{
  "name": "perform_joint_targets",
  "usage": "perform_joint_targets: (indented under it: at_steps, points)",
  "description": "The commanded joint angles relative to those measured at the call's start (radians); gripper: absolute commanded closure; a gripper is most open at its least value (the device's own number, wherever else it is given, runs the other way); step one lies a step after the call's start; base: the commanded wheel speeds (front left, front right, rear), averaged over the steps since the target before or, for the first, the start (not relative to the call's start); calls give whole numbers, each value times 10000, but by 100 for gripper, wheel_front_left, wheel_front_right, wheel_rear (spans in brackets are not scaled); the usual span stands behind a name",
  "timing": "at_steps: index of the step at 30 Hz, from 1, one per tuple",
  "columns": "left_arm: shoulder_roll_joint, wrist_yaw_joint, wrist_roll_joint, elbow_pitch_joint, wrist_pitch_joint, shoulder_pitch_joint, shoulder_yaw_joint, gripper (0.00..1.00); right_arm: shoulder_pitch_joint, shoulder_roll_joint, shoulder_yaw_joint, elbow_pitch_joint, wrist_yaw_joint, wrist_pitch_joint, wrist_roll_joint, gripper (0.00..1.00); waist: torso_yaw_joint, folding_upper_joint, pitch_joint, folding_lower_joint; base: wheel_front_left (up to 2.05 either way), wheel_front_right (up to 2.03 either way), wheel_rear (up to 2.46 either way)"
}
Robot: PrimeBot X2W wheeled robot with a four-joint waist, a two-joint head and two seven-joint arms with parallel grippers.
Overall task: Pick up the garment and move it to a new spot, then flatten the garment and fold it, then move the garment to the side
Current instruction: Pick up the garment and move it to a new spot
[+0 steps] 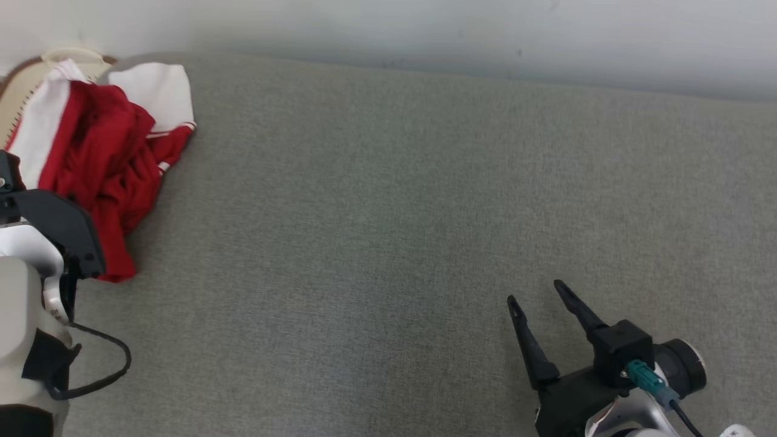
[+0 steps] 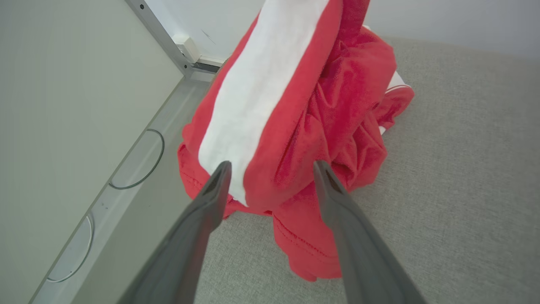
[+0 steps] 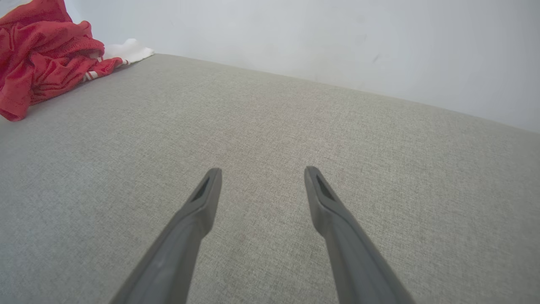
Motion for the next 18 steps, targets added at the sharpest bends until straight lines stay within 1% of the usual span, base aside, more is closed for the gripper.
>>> perform_joint_targets:
  at_steps: [1, 3, 8, 10, 11, 12, 16, 18]
  points:
    - [79, 143, 71, 84, -22, -162, -7, 0, 111, -81, -53, -181, -21, 90, -48, 0, -429, -2, 793, -2, 0, 0, 0]
    - [176, 368, 78, 158, -165, -244, 69, 0, 208, -172, -100, -480, -21, 210, -76, 0, -471, -2, 1020, -2, 0, 0, 0]
    - [166, 829, -9, 338, -499, -336, 191, 0, 456, -345, -233, -1002, -21, 388, -146, 0, -487, -2, 1392, -2, 0, 0, 0]
    - [201, 1021, 35, 235, -858, -364, 201, 0, 498, -375, -244, -1160, -21, 456, -115, 0, -483, -2, 1484, -2, 0, 0, 0]
    - [192, 1048, 56, 220, -1014, -363, 185, 69, 493, -388, -253, -1192, -21, 464, -105, 0, -478, -2, 1519, -2, 0, 0, 0]
    - [155, 1072, 5, 219, -1154, -370, 205, 100, 471, -383, -265, -1207, -21, 487, -90, 0, -467, -2, 1540, -2, 0, 0, 0]
    - [107, 1027, -160, 337, -1358, -405, 260, 100, 322, -345, -243, -1189, -21, 515, -21, 0, -426, -2, 1489, -2, 0, 0, 0]
    - [142, 1009, -174, 428, -1414, -460, 227, 100, 273, -322, -208, -1116, -21, 477, 25, 0, -412, -2, 1295, -2, 0, 0, 0]
